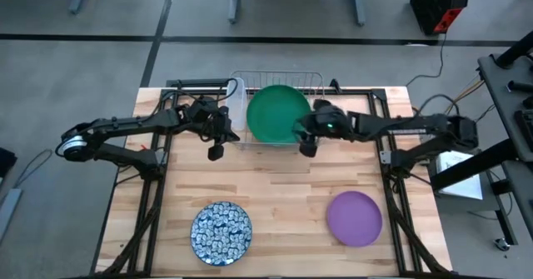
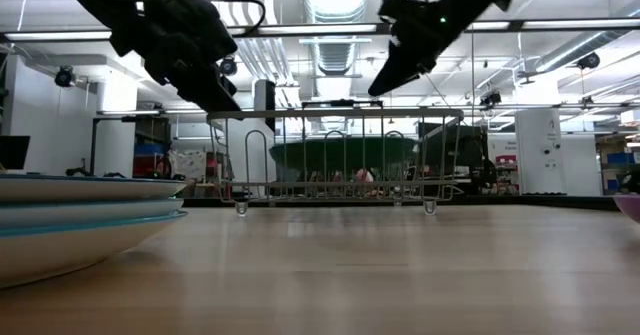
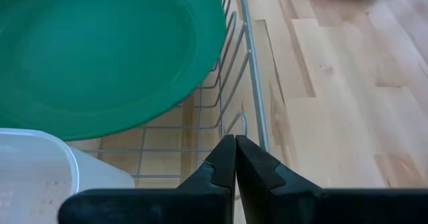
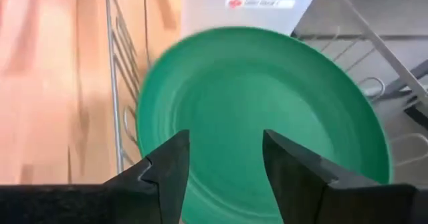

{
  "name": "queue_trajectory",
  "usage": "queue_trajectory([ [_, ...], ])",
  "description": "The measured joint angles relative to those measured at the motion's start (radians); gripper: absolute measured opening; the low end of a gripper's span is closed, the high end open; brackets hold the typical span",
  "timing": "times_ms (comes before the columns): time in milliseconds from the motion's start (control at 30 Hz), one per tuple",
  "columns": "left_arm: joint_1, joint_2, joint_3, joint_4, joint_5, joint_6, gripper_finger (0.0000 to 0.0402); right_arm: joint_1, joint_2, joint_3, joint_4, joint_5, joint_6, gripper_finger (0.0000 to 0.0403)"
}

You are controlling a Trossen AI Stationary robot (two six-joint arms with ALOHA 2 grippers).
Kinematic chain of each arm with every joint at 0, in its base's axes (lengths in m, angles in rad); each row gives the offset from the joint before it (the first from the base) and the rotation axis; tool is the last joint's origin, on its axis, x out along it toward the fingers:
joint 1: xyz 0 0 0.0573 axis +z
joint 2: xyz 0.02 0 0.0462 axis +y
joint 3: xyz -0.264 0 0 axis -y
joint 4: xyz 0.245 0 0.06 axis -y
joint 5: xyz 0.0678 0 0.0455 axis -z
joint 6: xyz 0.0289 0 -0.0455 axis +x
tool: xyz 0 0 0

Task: Sort dishes
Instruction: Put the green plate into the dish rack

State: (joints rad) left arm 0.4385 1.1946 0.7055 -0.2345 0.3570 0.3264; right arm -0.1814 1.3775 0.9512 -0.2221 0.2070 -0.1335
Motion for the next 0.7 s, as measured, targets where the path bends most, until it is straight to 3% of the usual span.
queue_trajectory([
  [133,0.000,0.000,0.000,0.010,-0.002,0.000,0.0000,-0.010,0.084,0.162,-0.232,0.104,0.038,0.0183],
  [200,0.000,0.000,0.000,0.011,-0.003,0.000,0.0000,-0.044,0.105,0.242,-0.338,0.209,0.157,0.0183],
  [267,0.000,0.000,0.000,0.013,-0.003,0.000,0.0000,-0.098,0.113,0.303,-0.418,0.234,0.273,0.0184],
  [367,0.000,0.000,0.000,0.014,-0.002,0.000,0.0000,-0.187,0.123,0.344,-0.444,0.155,0.418,0.0183],
  [533,0.000,0.000,0.000,0.014,-0.002,0.000,0.0000,-0.332,0.149,0.360,-0.399,-0.115,0.412,0.0181],
  [700,0.000,0.000,0.000,0.011,0.000,0.000,0.0000,-0.400,0.219,0.365,-0.397,-0.185,0.319,0.0181],
])
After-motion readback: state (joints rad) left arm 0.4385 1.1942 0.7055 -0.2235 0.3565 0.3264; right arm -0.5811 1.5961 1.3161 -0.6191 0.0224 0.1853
